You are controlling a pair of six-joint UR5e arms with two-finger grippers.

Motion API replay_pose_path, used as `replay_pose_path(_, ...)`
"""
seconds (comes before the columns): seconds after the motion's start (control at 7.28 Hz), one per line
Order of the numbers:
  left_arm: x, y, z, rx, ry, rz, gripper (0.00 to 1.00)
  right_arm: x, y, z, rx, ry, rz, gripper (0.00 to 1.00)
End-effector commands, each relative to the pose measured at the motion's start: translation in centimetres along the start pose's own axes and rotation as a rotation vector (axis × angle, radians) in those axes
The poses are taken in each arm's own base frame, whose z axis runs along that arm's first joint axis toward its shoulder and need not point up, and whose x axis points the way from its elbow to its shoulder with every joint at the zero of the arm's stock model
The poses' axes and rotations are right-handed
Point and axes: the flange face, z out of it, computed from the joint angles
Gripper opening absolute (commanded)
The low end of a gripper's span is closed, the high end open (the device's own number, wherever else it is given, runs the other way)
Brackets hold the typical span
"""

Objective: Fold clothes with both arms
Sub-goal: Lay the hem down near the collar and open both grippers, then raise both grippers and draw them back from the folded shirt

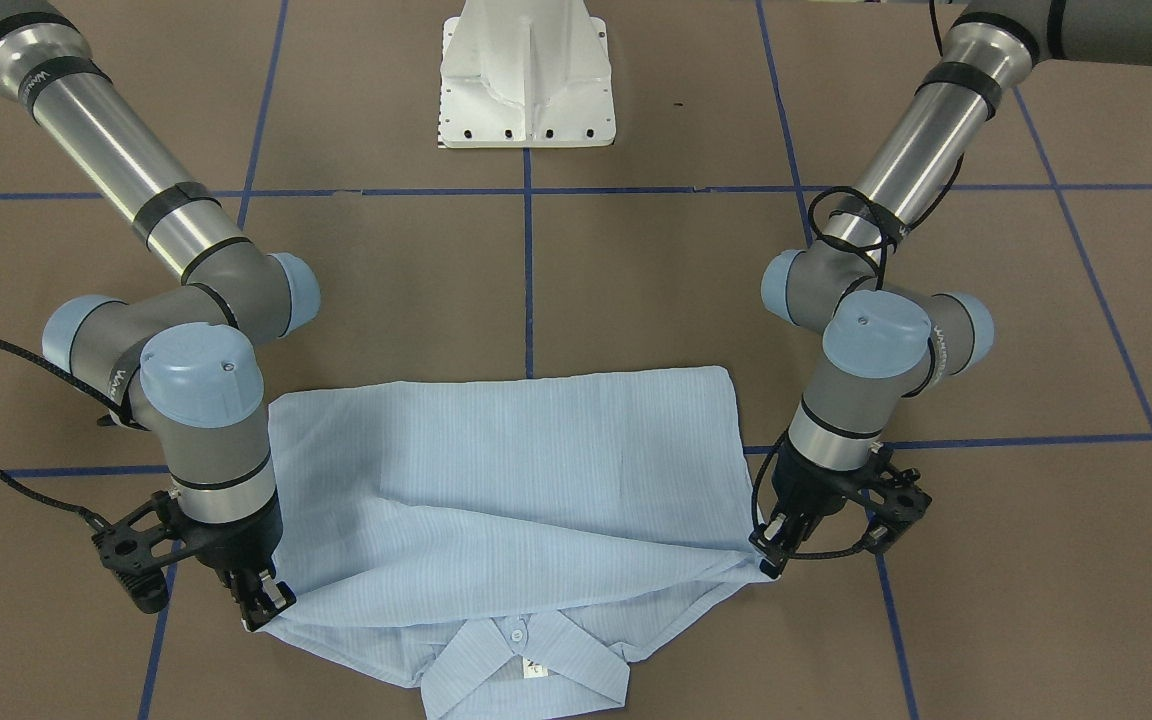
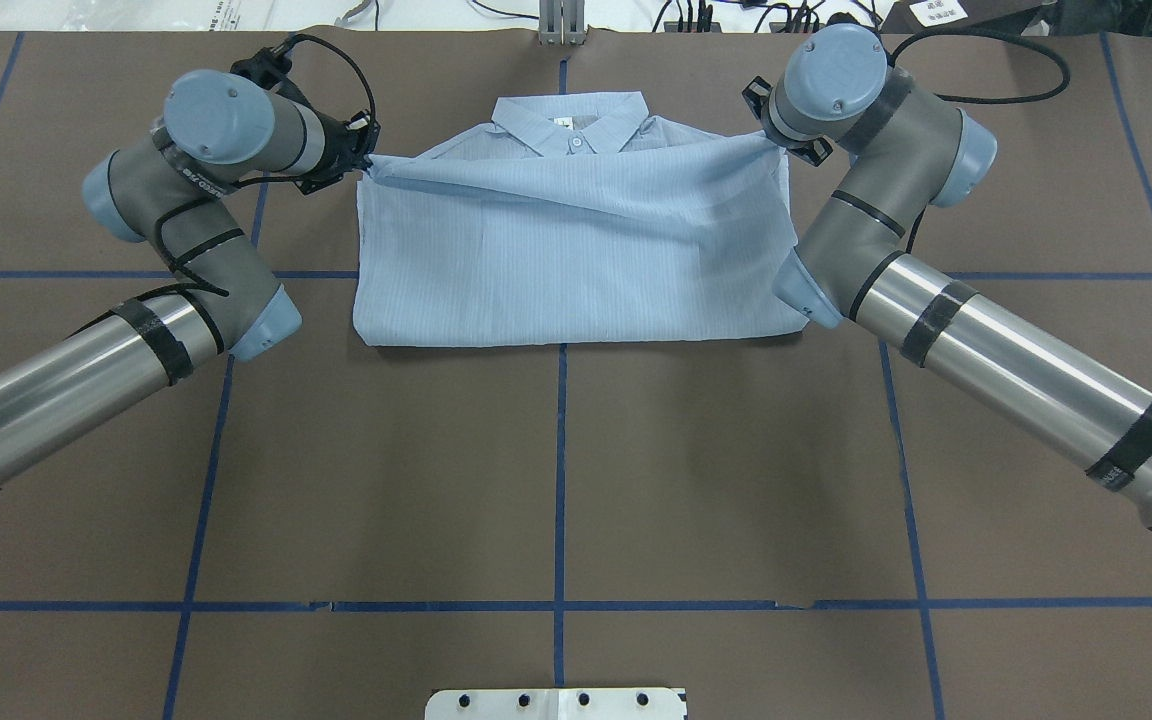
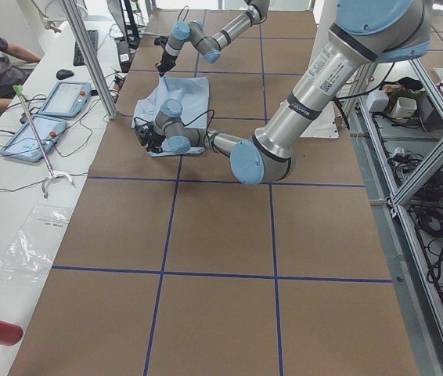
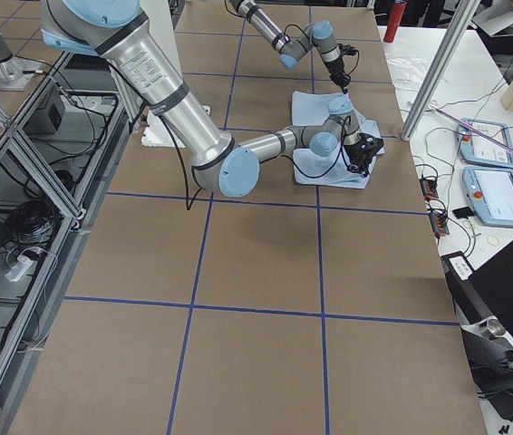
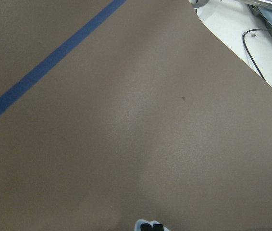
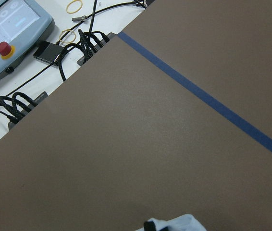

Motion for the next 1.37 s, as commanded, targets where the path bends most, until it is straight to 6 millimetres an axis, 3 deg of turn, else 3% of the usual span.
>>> replay_pose_path(0.0,-0.1,-0.4,-0.1,0.003,0.005,0.058,0.21,0.1,0.1,0.2,-0.001,0.002,-0.001,0.00)
replay_pose_path(0.14,-0.3,-1.2,-0.3,0.013,0.005,0.092,0.31,0.4,0.0,0.6,0.001,0.011,0.000,0.00)
replay_pose_path(0.27,-0.6,-2.3,-0.6,0.024,0.007,0.125,0.32,0.1,0.1,0.4,0.000,0.007,-0.001,0.00)
replay_pose_path(0.41,-0.8,-2.8,-0.8,0.027,0.007,0.128,0.32,0.7,-0.5,0.8,0.005,0.017,0.002,0.12)
replay_pose_path(0.55,-1.8,-3.0,-0.8,0.026,0.012,0.142,0.32,1.0,-1.0,0.9,0.008,0.010,0.004,0.40)
replay_pose_path(0.69,-2.8,-3.2,-0.9,0.022,0.034,0.148,0.32,1.2,-2.0,0.7,0.011,0.004,0.011,0.54)
replay_pose_path(0.96,-3.5,-2.9,-2.1,0.019,0.054,0.153,0.32,0.8,-2.1,-0.9,-0.014,-0.034,0.009,0.83)
replay_pose_path(1.1,-3.4,-2.9,-2.3,0.020,0.055,0.153,0.32,2.5,-2.1,-2.3,-0.040,-0.057,0.011,0.84)
replay_pose_path(1.24,-3.4,-3.0,-2.3,0.020,0.055,0.153,0.32,5.6,-0.5,-3.5,-0.101,-0.067,-0.004,0.85)
